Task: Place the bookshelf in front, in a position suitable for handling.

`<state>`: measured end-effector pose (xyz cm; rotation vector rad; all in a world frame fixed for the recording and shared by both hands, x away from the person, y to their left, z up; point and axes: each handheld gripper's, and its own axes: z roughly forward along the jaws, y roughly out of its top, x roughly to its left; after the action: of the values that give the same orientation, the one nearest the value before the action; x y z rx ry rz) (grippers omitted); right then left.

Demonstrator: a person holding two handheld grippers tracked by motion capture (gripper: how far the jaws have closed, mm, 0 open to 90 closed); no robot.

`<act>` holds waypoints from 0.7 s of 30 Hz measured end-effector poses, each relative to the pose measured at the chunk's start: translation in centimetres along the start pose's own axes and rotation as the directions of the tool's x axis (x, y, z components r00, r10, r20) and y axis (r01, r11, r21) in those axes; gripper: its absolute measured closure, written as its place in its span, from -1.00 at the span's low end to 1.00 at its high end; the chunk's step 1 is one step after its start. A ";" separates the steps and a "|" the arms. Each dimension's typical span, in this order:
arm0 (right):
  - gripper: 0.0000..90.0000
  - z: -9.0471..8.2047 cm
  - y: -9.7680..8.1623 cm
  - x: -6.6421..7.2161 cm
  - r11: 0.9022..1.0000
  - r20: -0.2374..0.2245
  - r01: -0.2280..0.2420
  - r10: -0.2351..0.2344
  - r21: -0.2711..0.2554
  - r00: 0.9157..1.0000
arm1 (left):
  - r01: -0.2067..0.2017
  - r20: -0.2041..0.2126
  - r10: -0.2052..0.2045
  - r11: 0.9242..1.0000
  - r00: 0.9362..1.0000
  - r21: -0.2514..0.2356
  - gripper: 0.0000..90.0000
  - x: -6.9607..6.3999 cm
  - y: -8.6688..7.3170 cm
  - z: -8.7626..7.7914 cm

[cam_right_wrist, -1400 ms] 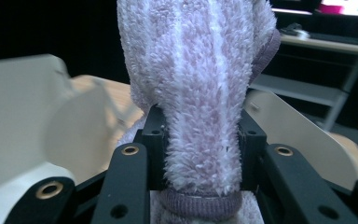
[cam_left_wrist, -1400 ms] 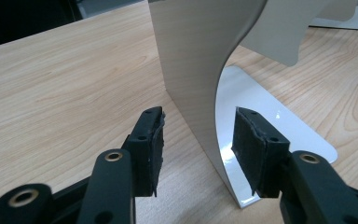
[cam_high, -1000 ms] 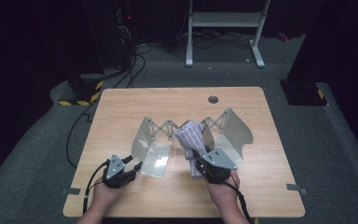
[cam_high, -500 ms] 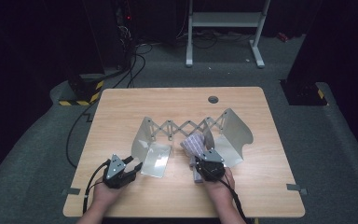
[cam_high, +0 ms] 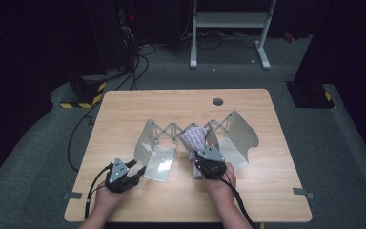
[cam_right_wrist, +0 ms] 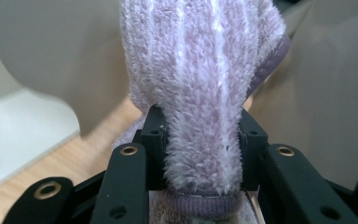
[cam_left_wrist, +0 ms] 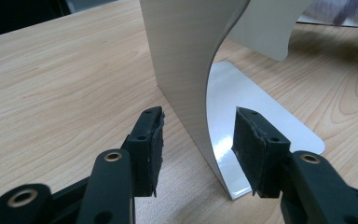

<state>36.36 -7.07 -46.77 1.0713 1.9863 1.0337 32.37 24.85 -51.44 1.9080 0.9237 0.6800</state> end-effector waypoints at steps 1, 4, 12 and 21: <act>0.43 -0.3 0.5 0.0 1.000 0.003 0.005 -0.005 -0.014 1.000 | 0.000 0.000 0.000 1.000 1.000 0.000 0.16 0.0 0.0 0.0; 0.43 -0.9 1.7 -0.1 0.999 0.011 0.016 -0.015 -0.050 1.000 | -0.001 0.001 0.001 1.000 1.000 -0.001 0.16 0.0 0.0 0.0; 0.44 -0.4 1.9 -0.1 0.999 0.016 0.017 -0.017 -0.031 1.000 | 0.004 0.001 -0.004 1.000 1.000 -0.005 0.16 0.0 0.0 0.0; 0.45 2.5 -1.8 0.3 0.995 0.001 -0.006 0.006 0.104 1.000 | 0.002 0.004 -0.002 1.000 1.000 -0.001 0.16 0.0 0.0 0.0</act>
<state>37.54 -6.60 -49.57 1.1325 2.0575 0.9414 32.38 24.85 -51.45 1.9066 0.9228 0.6748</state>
